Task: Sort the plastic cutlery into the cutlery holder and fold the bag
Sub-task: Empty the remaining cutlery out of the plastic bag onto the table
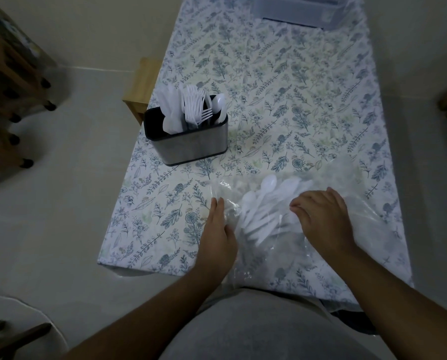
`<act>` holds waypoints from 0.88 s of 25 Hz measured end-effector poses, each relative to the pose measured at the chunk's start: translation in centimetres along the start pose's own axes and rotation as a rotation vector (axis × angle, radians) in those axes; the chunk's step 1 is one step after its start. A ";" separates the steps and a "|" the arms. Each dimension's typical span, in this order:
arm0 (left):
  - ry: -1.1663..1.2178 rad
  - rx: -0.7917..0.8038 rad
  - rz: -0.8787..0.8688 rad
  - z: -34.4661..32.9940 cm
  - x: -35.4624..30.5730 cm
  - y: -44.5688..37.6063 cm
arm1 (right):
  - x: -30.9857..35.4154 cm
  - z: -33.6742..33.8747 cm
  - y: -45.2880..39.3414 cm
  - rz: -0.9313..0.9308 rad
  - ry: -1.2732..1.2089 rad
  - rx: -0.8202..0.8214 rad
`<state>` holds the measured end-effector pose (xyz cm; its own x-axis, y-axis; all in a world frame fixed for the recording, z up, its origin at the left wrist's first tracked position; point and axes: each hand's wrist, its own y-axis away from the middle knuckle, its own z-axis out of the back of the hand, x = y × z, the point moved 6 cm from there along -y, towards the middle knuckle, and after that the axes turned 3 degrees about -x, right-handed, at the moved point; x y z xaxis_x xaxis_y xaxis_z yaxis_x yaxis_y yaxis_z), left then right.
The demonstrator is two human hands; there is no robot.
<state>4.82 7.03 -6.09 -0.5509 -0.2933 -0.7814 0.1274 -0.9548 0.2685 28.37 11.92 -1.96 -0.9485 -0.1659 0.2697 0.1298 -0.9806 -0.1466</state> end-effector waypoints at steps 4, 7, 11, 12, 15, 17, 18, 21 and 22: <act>0.066 0.014 0.042 -0.3 -0.8 -0.2 | 3.3 4.6 -2.6 0.081 -0.088 -0.183; 0.111 0.018 0.042 -0.7 -1.4 0.3 | 6.1 6.3 -3.1 0.209 -0.063 -0.233; 0.093 0.027 0.034 -0.9 -0.6 0.4 | 5.8 6.1 -2.9 0.213 -0.087 -0.208; 0.107 0.012 0.029 -0.8 -0.3 0.2 | 5.6 6.0 -2.7 0.196 -0.079 -0.203; 0.162 -0.054 0.078 -0.1 0.3 -0.2 | 4.7 5.5 -2.0 0.137 -0.104 -0.158; 0.258 -0.099 0.195 0.5 0.8 -0.5 | 4.5 4.8 -1.9 0.131 -0.111 -0.125; 0.288 -0.114 0.252 0.9 0.8 -0.4 | 4.5 4.6 -1.7 0.127 -0.116 -0.103; 0.380 -0.117 0.391 1.4 1.2 -0.1 | 5.1 4.2 -1.3 0.101 -0.181 -0.042; 0.416 -0.120 0.451 1.3 1.4 0.0 | 5.7 3.9 -1.1 0.118 -0.189 -0.023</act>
<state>2.95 6.71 -6.44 -0.0567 -0.6397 -0.7665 0.3777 -0.7245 0.5766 24.00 11.61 3.46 -0.8556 -0.2984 0.4229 0.2283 -0.9509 -0.2091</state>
